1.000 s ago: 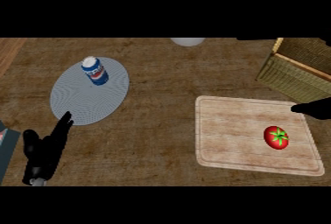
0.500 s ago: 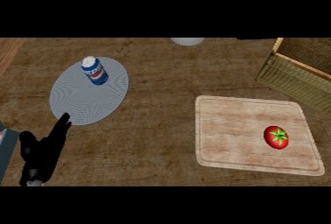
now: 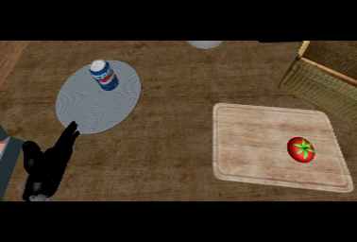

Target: Pick the tomato from the cutting board and place it in the basket

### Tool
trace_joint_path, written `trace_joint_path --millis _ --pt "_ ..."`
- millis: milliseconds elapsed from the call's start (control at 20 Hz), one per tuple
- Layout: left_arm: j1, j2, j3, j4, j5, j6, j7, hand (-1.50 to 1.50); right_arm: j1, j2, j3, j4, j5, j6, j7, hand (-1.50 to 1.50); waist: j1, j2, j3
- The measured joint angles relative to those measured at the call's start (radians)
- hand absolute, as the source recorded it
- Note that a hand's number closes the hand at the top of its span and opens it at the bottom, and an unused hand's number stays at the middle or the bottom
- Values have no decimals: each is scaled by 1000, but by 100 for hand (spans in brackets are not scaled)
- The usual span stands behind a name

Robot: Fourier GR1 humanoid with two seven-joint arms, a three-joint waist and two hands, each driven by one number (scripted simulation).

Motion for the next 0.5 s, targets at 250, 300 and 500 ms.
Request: trace_joint_path --millis 250,300,500 --pt "5 -11 8 6 -8 -13 -21 0 49 28 -36 -42 -13 -23 22 -150 5 1 1" --pt "8 -16 4 0 -18 -5 -21 0 67 42 -38 -59 -4 -34 25 -150 4 1 1" --pt "2 -20 8 2 -22 -15 -16 0 124 113 -28 -84 73 -70 10 -150 13 4 2"
